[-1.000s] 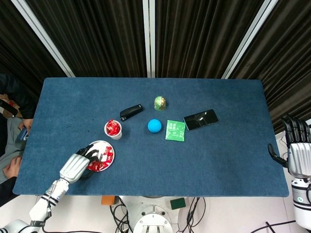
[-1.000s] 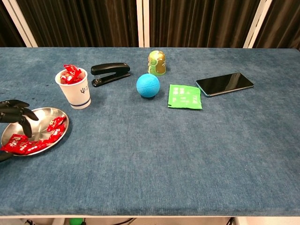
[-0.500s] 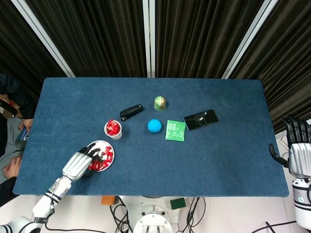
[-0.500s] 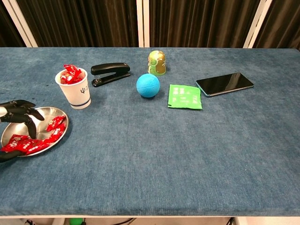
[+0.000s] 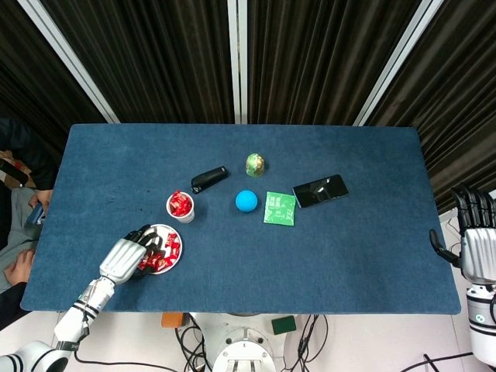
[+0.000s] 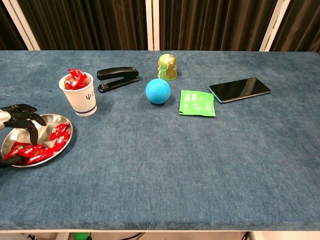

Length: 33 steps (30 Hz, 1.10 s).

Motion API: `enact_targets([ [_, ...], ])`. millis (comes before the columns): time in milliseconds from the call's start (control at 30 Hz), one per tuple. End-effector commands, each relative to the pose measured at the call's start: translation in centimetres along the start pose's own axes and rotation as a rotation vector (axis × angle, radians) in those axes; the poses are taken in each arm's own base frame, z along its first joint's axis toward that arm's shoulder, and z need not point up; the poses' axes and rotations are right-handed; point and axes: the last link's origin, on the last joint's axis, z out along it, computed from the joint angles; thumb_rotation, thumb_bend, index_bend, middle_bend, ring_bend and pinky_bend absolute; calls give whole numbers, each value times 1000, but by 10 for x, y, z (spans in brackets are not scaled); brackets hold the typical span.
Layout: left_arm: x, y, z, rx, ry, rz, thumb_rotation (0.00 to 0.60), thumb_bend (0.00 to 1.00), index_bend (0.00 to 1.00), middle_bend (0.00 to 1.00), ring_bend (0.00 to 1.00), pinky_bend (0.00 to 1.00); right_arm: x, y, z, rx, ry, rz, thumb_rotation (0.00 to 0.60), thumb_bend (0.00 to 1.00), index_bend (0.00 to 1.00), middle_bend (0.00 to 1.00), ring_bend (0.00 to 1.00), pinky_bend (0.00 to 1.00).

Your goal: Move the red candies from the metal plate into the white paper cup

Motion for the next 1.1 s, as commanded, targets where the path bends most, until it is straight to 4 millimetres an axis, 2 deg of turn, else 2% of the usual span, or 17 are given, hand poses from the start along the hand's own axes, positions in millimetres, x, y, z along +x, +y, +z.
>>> enact_targets([
  [33, 0, 0, 0, -1, -6, 4, 600, 311, 437, 192, 34, 221, 0, 0, 0, 2, 1, -1, 600, 343, 0, 0, 0, 0],
  [233, 0, 2, 2, -6, -4, 6, 600, 323, 459, 192, 33, 221, -1, -1, 0, 2, -4, -1, 600, 343, 0, 0, 0, 0],
  [433, 0, 2, 3, -6, 5, -13, 600, 391, 539, 207, 34, 224, 1, 0, 0, 1, 2, -3, 600, 343, 0, 0, 0, 0],
  [700, 4, 2, 2, -11, 29, -41, 600, 406, 555, 210, 34, 225, 0, 0, 0, 0, -1, -1, 600, 344, 0, 0, 0, 0],
  [867, 22, -2, -4, -3, 97, -80, 600, 404, 554, 211, 34, 226, 1, 0, 1, 0, 4, -1, 600, 344, 0, 0, 0, 0],
  [1100, 63, -12, -13, 7, 212, -122, 600, 403, 553, 211, 34, 226, 1, 0, 0, -3, 6, 5, 600, 344, 0, 0, 0, 0],
])
